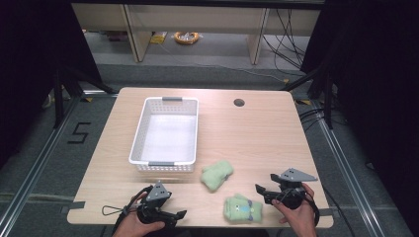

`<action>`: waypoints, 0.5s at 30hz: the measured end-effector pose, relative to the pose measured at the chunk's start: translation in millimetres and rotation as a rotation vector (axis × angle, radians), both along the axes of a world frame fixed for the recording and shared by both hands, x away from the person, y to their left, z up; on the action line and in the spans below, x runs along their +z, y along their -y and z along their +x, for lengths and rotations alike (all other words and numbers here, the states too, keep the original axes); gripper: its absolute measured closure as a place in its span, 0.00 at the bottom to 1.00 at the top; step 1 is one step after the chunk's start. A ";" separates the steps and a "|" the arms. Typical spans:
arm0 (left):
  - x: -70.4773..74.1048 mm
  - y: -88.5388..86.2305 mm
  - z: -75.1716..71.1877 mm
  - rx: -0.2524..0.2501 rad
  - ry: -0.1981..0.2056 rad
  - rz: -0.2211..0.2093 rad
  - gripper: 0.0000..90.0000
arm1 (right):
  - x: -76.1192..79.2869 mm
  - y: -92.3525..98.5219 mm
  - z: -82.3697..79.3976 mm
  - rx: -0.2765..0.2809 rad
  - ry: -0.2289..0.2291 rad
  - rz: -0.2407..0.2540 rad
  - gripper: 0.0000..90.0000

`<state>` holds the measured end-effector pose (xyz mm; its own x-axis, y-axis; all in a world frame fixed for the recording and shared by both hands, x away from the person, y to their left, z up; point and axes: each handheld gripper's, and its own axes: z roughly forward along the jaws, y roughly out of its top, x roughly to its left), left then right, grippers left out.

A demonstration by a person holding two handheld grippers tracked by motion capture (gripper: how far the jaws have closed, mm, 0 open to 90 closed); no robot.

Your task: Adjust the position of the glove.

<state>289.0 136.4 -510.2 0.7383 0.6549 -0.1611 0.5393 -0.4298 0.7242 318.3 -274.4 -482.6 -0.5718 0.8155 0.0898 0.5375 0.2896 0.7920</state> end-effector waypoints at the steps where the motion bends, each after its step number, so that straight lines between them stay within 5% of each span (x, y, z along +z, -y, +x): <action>1: -0.8 2.1 -1.2 0.012 -0.009 -0.023 0.19 | 0.2 0.2 0.0 0.001 0.001 0.000 0.31; 8: -0.4 5.4 0.1 -0.009 0.008 -0.006 0.19 | 0.2 -1.5 1.0 0.017 0.002 -0.005 0.35; 11: 0.2 8.9 -0.1 -0.011 0.003 -0.015 0.19 | 1.0 -2.4 1.9 0.024 0.010 -0.006 0.37; 13: -0.2 13.0 -0.4 -0.001 -0.004 -0.060 0.19 | 1.9 -2.4 2.6 0.031 0.001 -0.005 0.37; 15: 0.4 11.6 1.1 -0.018 -0.001 -0.032 0.19 | 2.2 -2.6 3.0 0.030 0.005 -0.003 0.38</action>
